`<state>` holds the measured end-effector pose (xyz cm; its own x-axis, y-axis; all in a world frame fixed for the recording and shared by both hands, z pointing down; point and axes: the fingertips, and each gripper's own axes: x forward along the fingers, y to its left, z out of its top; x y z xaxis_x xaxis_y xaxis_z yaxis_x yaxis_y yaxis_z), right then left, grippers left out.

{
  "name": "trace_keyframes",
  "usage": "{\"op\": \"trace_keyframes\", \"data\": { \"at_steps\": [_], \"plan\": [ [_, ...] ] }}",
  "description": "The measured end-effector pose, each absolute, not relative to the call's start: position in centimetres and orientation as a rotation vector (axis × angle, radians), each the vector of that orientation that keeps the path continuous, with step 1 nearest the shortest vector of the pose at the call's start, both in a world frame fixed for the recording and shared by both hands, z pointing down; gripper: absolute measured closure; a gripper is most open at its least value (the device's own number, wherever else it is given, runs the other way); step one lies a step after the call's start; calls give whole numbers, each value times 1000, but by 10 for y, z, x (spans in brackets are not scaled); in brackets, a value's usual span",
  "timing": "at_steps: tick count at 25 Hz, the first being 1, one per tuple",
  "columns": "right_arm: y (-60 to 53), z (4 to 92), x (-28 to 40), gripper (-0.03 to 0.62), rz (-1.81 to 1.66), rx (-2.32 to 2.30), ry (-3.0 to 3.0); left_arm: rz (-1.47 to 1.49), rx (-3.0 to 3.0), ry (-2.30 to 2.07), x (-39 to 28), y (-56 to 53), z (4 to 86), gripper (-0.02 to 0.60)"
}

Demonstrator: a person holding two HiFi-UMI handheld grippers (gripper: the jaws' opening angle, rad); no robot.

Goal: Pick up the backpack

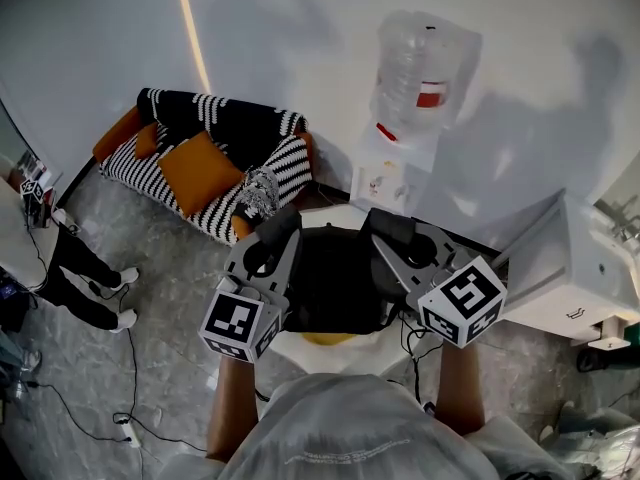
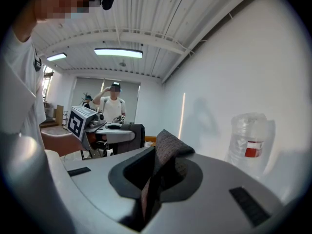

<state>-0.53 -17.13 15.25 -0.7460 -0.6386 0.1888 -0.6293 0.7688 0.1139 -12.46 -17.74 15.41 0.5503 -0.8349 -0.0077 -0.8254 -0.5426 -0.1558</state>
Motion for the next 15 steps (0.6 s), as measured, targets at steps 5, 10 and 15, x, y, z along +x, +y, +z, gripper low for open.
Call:
{"op": "trace_keyframes", "data": {
  "at_steps": [5, 10, 15],
  "plan": [
    [-173, 154, -6, 560, -54, 999, -2749, -102, -2652, 1417, -127, -179, 155, 537],
    [-173, 155, -6, 560, -49, 997, -2748, -103, -2661, 1414, -127, -178, 156, 537],
    [-173, 154, -6, 560, -45, 989, -2751, -108, -2665, 1409, -127, -177, 155, 537]
  ]
}}
